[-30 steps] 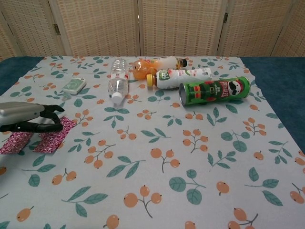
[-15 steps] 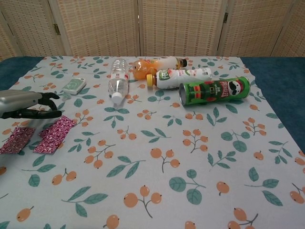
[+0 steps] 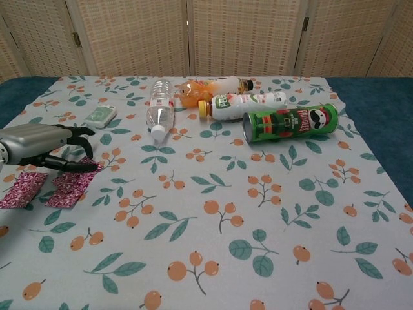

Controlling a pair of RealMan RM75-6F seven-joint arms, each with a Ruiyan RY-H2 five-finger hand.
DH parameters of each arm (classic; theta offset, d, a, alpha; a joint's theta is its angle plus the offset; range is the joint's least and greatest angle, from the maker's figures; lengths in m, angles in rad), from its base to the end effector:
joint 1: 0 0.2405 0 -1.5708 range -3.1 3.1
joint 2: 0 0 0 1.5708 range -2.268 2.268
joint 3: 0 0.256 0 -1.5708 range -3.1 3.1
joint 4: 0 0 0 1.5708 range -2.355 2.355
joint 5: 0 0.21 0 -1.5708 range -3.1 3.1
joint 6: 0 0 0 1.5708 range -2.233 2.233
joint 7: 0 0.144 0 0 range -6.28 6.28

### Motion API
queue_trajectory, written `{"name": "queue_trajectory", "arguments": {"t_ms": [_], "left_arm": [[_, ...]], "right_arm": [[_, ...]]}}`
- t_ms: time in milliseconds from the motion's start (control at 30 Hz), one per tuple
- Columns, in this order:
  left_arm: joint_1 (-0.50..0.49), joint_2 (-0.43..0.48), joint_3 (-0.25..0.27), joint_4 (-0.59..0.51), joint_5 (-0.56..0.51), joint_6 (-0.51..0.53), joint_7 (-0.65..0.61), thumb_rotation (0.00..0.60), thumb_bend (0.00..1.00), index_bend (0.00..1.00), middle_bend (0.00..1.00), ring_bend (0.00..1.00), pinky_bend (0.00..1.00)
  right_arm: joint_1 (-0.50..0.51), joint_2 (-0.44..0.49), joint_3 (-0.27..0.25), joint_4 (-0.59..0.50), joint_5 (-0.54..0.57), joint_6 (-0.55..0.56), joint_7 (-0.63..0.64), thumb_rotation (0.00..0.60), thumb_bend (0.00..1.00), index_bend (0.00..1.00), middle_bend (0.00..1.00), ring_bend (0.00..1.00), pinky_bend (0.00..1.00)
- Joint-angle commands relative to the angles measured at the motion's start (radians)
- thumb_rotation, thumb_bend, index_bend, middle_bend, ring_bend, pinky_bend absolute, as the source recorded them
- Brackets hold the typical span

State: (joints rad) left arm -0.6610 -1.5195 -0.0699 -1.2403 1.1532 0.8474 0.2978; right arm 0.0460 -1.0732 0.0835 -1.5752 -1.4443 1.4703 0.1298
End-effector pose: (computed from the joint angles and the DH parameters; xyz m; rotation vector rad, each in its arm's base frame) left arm -0.2512 0.3443 -0.0058 -1.8897 -0.8967 -0.5856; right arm -0.3334 -0.1759 0.1847 1.2753 -0.9641 0.9074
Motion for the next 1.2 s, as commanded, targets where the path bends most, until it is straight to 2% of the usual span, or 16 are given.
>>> {"name": "queue_trajectory", "arguments": {"t_ms": [33,167,267,300,367,667,1000,1200], "left_arm": [[-0.001,-0.008,0.001,0.004,0.000,0.002,0.008,0.156,0.12,0.27,0.02,0.00,0.00],[0.006,-0.010,0.000,0.005,0.008,0.022,0.004,0.264,0.13,0.24,0.02,0.00,0.00],[0.012,-0.007,0.000,0.004,0.018,0.034,-0.006,0.369,0.13,0.21,0.02,0.00,0.00],[0.014,-0.005,0.000,0.003,0.021,0.036,-0.012,0.385,0.13,0.21,0.02,0.00,0.00],[0.018,-0.005,0.001,0.006,0.033,0.047,-0.022,0.402,0.13,0.19,0.02,0.00,0.00],[0.023,-0.021,0.007,0.040,0.044,0.044,-0.024,0.413,0.13,0.19,0.02,0.00,0.00],[0.016,-0.052,-0.005,0.094,0.024,0.033,0.007,0.470,0.13,0.19,0.02,0.00,0.00],[0.005,-0.068,-0.022,0.127,0.002,0.015,0.014,0.468,0.13,0.20,0.02,0.00,0.00]], "right_arm": [[0.000,-0.001,0.000,0.002,0.000,0.000,0.002,0.471,0.16,0.00,0.00,0.00,0.00],[-0.001,-0.002,0.001,0.005,-0.001,0.002,0.004,0.470,0.16,0.00,0.00,0.00,0.00],[-0.001,-0.002,0.002,0.005,-0.002,0.004,0.006,0.471,0.16,0.00,0.00,0.00,0.00],[-0.001,-0.002,0.002,0.005,-0.003,0.004,0.006,0.471,0.16,0.00,0.00,0.00,0.00],[-0.001,-0.002,0.002,0.006,-0.003,0.004,0.007,0.471,0.16,0.00,0.00,0.00,0.00],[-0.002,-0.002,0.002,0.005,-0.003,0.004,0.006,0.471,0.16,0.00,0.00,0.00,0.00],[-0.003,-0.002,0.003,0.006,0.001,0.001,0.007,0.471,0.16,0.00,0.00,0.00,0.00],[-0.003,-0.002,0.003,0.008,0.005,0.000,0.008,0.471,0.16,0.00,0.00,0.00,0.00]]}}
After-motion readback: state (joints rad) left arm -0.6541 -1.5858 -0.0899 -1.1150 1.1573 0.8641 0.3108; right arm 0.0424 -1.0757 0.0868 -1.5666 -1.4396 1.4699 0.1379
